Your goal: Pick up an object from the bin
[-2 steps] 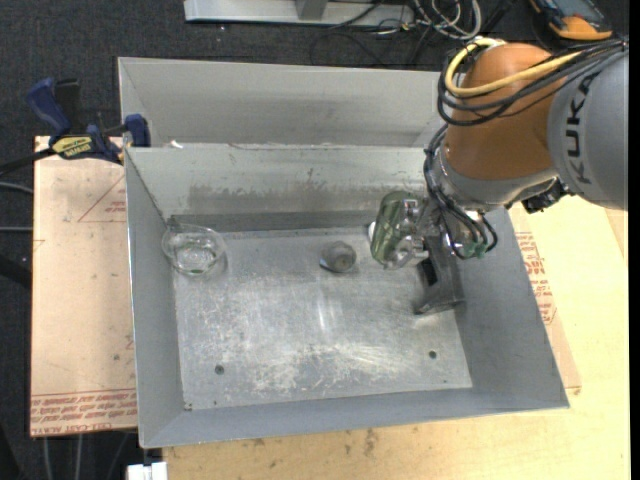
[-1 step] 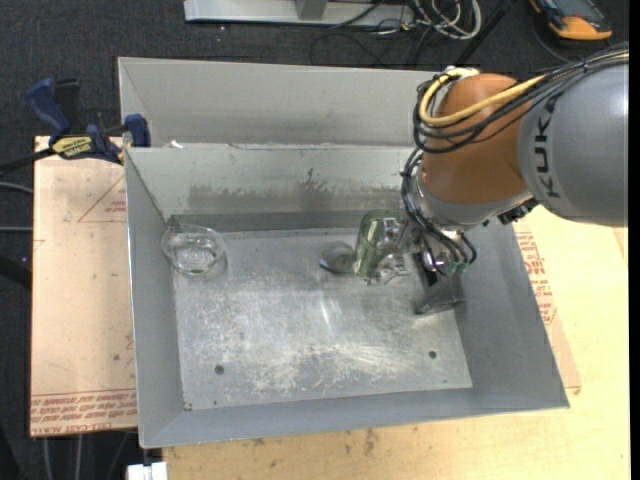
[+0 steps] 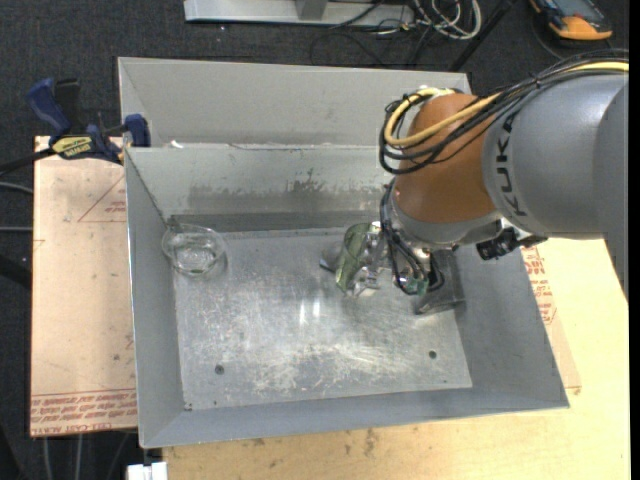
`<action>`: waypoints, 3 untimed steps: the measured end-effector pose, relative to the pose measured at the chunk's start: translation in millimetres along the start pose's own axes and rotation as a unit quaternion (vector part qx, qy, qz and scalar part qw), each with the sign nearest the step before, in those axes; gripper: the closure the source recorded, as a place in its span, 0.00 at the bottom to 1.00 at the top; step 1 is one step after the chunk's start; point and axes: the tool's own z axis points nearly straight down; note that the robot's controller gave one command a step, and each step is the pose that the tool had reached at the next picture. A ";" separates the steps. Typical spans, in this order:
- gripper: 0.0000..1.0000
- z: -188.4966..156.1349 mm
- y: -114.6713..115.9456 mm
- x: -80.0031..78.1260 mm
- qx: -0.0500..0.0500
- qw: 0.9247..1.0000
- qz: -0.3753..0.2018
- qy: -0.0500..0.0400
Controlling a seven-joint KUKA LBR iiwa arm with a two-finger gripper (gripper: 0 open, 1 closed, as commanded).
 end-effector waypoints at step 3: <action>1.00 -40.6 -6.5 -3.3 0.000 0.995 -0.097 0.005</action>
Offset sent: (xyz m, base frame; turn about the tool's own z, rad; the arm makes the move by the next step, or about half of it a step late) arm -0.0056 0.0128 -0.0431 -0.1705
